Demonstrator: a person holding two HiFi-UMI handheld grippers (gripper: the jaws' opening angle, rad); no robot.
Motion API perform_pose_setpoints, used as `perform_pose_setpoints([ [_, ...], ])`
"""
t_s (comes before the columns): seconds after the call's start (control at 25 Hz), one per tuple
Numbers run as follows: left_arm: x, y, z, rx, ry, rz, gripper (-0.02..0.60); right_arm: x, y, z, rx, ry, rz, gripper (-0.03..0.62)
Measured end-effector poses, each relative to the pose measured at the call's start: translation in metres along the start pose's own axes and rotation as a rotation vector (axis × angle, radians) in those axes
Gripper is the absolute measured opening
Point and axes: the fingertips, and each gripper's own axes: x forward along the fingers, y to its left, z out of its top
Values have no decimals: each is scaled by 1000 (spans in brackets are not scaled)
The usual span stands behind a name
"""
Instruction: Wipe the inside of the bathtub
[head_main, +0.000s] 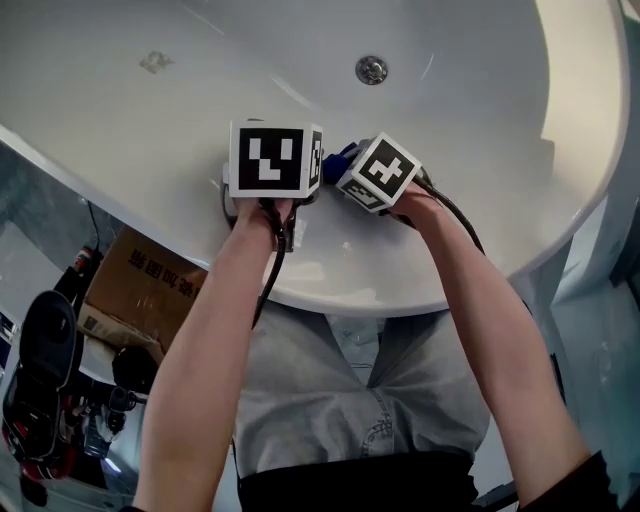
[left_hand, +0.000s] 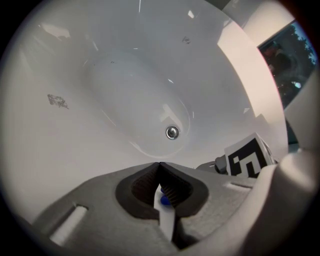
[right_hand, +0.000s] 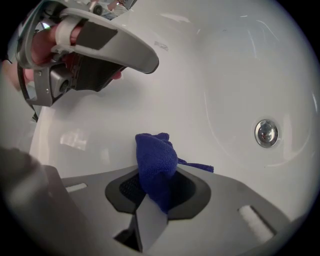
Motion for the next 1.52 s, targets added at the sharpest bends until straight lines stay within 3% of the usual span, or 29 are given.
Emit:
perform_pose_setpoints([
  [0.72, -55, 17, 9, 64, -25, 75, 2, -32, 71, -7, 50, -40, 37, 89],
  [1.2, -97, 12, -1, 55, -40, 64, 2, -58, 131, -4, 71, -35, 54, 89],
  [1.4, -114, 4, -4, 95, -38, 66, 2, -72, 158, -4, 79, -51, 68, 89],
  [1.52, -129, -6, 1, 124, -78, 43, 2, -83, 168, -4, 91, -53, 65, 89],
])
